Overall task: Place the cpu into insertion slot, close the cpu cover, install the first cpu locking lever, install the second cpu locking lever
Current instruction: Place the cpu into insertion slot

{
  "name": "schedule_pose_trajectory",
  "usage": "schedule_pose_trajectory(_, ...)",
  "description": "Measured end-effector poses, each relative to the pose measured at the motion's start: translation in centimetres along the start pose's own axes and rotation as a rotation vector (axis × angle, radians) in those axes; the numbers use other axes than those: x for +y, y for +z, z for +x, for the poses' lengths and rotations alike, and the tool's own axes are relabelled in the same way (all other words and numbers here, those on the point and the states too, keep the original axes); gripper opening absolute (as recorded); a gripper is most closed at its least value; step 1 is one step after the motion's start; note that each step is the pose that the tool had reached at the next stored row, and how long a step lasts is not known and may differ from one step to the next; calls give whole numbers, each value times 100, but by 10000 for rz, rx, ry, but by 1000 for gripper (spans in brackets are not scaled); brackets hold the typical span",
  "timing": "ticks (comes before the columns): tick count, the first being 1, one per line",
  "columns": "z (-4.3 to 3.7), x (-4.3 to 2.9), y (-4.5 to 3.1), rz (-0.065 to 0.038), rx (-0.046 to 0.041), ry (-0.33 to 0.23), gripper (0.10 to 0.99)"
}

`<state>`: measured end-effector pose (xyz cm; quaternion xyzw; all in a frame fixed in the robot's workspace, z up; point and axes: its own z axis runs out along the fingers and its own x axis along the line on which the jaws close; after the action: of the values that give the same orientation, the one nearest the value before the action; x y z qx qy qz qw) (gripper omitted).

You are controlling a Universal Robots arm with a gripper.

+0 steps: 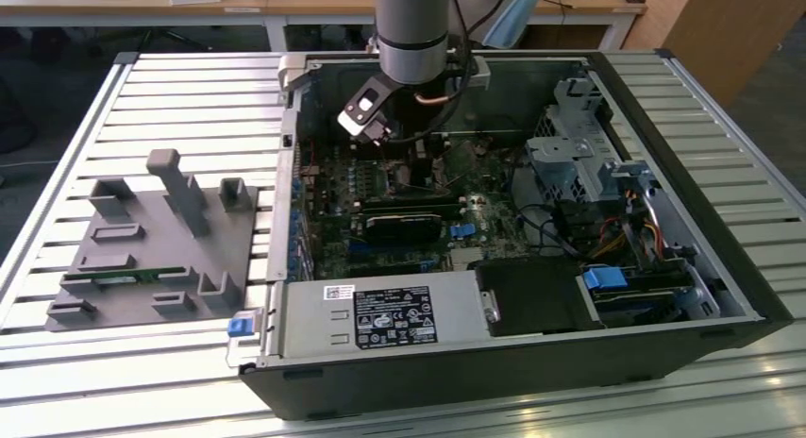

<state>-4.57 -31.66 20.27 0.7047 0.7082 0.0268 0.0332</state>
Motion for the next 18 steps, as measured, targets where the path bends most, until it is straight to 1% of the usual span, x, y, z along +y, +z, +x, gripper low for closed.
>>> schedule_pose_trajectory(1,0,0,-5,8,-1,1,478)
schedule_pose_trajectory(2,0,1,-10,15,0,1,478)
schedule_pose_trajectory(4,0,2,-19,22,0,0,361)
schedule_pose_trajectory(5,0,2,-21,23,1,0,361)
schedule_pose_trajectory(6,0,2,-22,22,2,0,302)
schedule_pose_trajectory(7,0,3,-22,22,2,1,302)
schedule_pose_trajectory(8,0,2,-22,23,2,0,239)
schedule_pose_trajectory(11,0,2,-24,24,1,0,239)
schedule_pose_trajectory(13,0,2,-25,24,1,0,224)
schedule_pose_trajectory(14,0,3,-26,24,1,0,153)
schedule_pose_trajectory(18,0,3,-27,24,1,0,153)
